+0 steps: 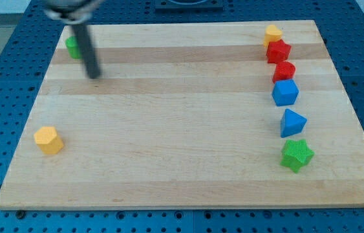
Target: Move the green circle to the top center
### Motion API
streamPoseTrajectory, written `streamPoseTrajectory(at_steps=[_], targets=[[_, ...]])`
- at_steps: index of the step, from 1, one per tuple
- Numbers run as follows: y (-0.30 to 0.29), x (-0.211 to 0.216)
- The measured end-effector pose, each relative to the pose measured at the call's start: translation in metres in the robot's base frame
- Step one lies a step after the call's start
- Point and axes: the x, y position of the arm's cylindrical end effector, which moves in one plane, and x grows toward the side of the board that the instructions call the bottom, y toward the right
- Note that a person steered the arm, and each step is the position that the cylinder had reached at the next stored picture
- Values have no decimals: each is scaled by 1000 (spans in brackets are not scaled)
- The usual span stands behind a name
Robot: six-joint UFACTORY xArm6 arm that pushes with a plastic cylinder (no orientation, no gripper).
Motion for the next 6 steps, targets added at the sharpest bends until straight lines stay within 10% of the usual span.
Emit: streamPoseTrajectory(at_steps=[3, 6], targets=[[-25, -79], [113, -120]])
